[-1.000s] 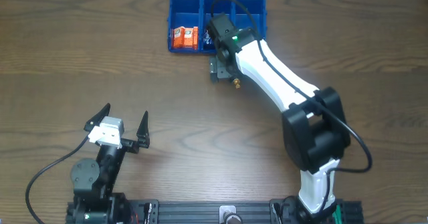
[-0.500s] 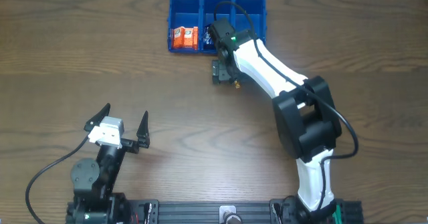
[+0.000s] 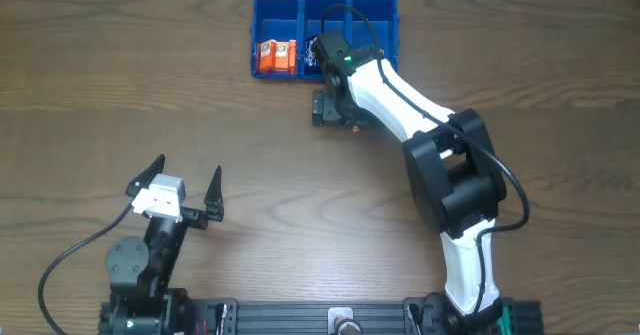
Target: Sort Candies Into Trays
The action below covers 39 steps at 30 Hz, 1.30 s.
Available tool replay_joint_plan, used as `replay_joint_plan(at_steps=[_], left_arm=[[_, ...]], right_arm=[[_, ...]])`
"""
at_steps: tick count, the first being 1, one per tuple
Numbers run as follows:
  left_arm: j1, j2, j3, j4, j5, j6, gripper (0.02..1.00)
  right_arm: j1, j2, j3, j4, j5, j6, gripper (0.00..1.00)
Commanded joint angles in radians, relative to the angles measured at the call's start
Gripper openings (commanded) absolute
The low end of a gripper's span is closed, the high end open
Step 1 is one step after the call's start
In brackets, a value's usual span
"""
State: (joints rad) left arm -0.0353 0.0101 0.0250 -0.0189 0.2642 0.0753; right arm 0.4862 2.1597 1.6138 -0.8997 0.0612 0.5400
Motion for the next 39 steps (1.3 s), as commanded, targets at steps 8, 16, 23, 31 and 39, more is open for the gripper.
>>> replay_joint_plan(at_steps=[8, 16, 23, 31, 39], left_arm=[[0.004, -0.007, -0.020, -0.032, 0.025, -0.008, 0.996], [0.004, -0.007, -0.020, -0.032, 0.025, -0.008, 0.998], [0.004, -0.007, -0.020, -0.032, 0.025, -0.008, 0.998], [0.004, -0.007, -0.020, -0.032, 0.025, -0.008, 0.996], [0.004, -0.007, -0.020, -0.032, 0.025, -0.008, 0.998]], right_arm=[[-0.029, 0.010, -0.037, 0.029, 0.004, 0.036, 1.000], [-0.029, 0.010, -0.044, 0.040, 0.019, 0.035, 0.893], [-0.029, 0.010, -0.044, 0.035, 0.064, 0.032, 0.588], [-0.029, 0.010, -0.044, 0.035, 0.095, 0.032, 0.419], [-0.028, 0.010, -0.044, 0.035, 0.095, 0.033, 0.176]])
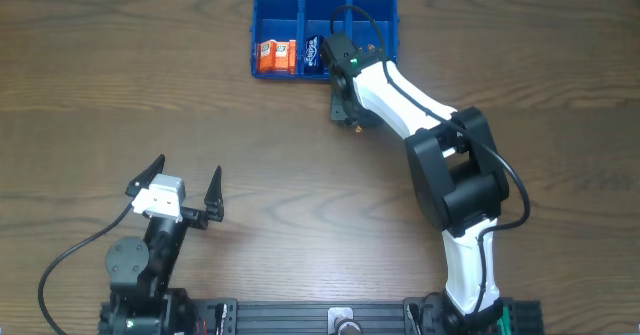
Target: Sort Candies Into Trays
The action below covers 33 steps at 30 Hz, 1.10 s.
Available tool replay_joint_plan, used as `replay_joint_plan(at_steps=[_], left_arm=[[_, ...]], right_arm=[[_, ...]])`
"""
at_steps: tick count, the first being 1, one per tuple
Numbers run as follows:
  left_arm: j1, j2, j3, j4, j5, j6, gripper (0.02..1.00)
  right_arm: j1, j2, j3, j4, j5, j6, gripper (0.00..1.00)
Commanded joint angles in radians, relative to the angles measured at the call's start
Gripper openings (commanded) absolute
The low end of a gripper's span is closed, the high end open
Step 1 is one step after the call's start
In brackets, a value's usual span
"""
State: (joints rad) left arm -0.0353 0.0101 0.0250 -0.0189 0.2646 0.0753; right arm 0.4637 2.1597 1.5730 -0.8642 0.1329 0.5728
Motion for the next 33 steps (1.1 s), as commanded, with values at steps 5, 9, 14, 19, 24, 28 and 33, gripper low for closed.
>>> replay_joint_plan(at_steps=[5, 9, 14, 19, 24, 28, 33], left_arm=[[0.004, -0.007, -0.020, -0.032, 0.024, -0.008, 0.998], [0.004, -0.007, -0.020, -0.032, 0.024, -0.008, 0.998], [0.004, -0.007, -0.020, -0.032, 0.024, -0.008, 0.998], [0.004, -0.007, -0.020, -0.032, 0.024, -0.008, 0.998], [0.004, -0.007, -0.020, -0.032, 0.024, -0.008, 0.998], [0.004, -0.007, -0.020, -0.032, 0.024, -0.008, 0.998], [0.004, -0.007, -0.020, -0.032, 0.024, -0.008, 0.998]], right_arm=[[-0.003, 0.010, -0.003, 0.000, 0.023, 0.000, 0.117], [-0.003, 0.006, 0.002, -0.001, 0.023, 0.000, 0.095], [-0.003, -0.068, 0.036, -0.021, 0.023, -0.006, 0.091], [-0.003, -0.256, 0.083, -0.027, 0.084, -0.052, 0.086], [-0.022, -0.325, 0.161, 0.012, 0.256, -0.146, 0.082], [-0.056, -0.305, 0.167, 0.160, 0.297, -0.224, 0.082], [-0.089, -0.199, 0.167, 0.271, 0.285, -0.222, 0.082]])
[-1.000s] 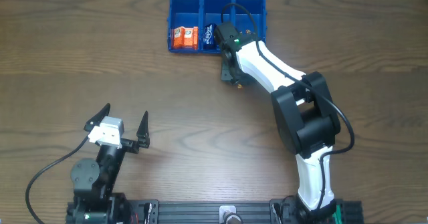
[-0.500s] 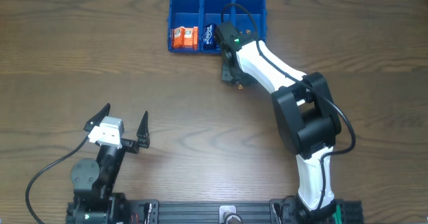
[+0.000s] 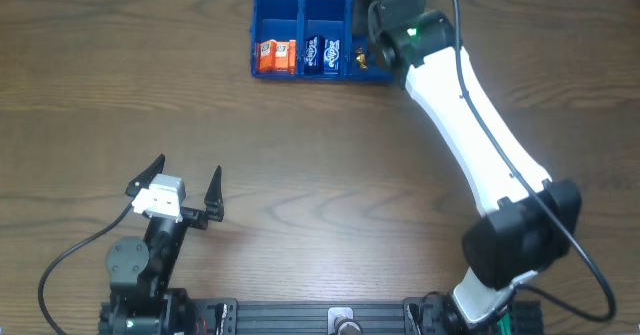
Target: Sort Candies Into Trays
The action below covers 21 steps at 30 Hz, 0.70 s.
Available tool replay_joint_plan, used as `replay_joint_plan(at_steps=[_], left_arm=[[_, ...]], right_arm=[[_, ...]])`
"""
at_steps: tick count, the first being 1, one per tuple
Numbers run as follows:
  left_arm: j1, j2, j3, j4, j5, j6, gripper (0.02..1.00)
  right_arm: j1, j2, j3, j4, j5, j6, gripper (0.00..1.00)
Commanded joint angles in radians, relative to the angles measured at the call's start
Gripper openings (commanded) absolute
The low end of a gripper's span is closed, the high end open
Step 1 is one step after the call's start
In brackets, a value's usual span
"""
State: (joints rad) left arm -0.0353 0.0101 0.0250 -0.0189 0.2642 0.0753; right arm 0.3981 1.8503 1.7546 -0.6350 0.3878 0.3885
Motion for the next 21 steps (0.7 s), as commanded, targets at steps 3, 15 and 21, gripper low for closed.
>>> replay_joint_plan(at_steps=[3, 15, 21], left_arm=[[0.004, -0.007, -0.020, -0.032, 0.025, -0.008, 0.998], [0.004, -0.007, -0.020, -0.032, 0.025, -0.008, 0.998], [0.004, -0.007, -0.020, -0.032, 0.025, -0.008, 0.998]], right_arm=[[-0.029, 0.169, -0.014, 0.055, 0.030, -0.038, 0.082], [-0.029, 0.233, -0.014, 0.086, 0.011, -0.038, 0.093], [-0.029, 0.233, -0.014, 0.095, -0.024, -0.039, 0.822]])
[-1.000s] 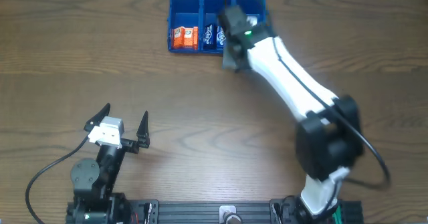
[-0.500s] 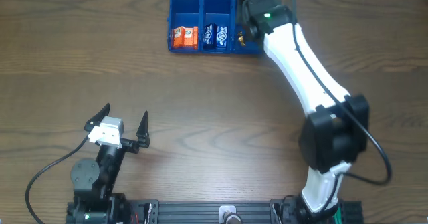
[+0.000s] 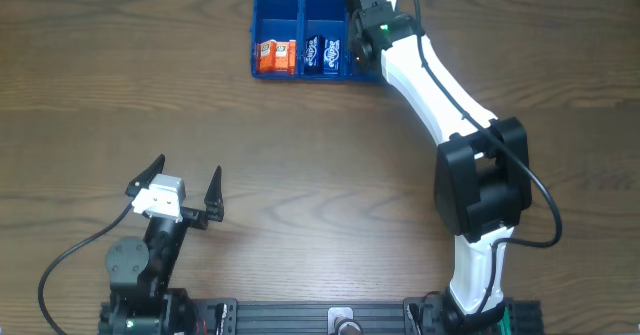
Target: Sort Candies Into Trays
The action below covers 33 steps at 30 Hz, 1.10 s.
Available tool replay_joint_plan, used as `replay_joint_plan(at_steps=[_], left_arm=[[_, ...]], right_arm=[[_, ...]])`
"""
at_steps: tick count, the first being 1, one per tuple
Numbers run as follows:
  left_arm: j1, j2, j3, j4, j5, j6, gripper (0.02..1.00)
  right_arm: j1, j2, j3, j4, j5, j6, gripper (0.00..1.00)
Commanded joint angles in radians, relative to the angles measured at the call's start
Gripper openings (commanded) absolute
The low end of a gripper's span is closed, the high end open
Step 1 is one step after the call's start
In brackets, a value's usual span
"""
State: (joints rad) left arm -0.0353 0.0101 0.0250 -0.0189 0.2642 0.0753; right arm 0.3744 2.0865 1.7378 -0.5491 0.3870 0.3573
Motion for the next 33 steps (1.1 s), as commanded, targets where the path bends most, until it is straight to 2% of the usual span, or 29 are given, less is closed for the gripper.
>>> replay_joint_plan(at_steps=[1, 11, 16, 20, 24, 30, 33], left_arm=[[0.004, -0.007, -0.020, -0.032, 0.025, -0.008, 0.998], [0.004, -0.007, -0.020, -0.032, 0.025, -0.008, 0.998], [0.004, -0.007, -0.020, -0.032, 0.025, -0.008, 0.998], [0.004, -0.007, -0.020, -0.032, 0.025, -0.008, 0.996], [0.004, -0.007, -0.020, -0.032, 0.025, -0.008, 0.998], [0.004, -0.007, -0.020, -0.032, 0.025, -0.008, 0.998], [0.004, -0.007, -0.020, -0.032, 0.025, -0.008, 0.998]], right_arm=[[-0.005, -0.003, 0.003, 0.013, -0.027, -0.007, 1.000], [-0.005, -0.015, 0.007, -0.030, -0.030, -0.006, 1.000], [-0.006, -0.127, 0.008, -0.092, -0.029, -0.011, 1.000], [-0.031, -0.264, 0.007, -0.157, -0.029, -0.080, 1.000], [-0.108, -0.395, -0.013, -0.236, -0.028, -0.125, 1.000], [-0.224, -0.626, -0.225, -0.192, -0.033, -0.143, 1.000], [-0.253, -0.778, -0.409, -0.074, -0.094, -0.189, 1.000]])
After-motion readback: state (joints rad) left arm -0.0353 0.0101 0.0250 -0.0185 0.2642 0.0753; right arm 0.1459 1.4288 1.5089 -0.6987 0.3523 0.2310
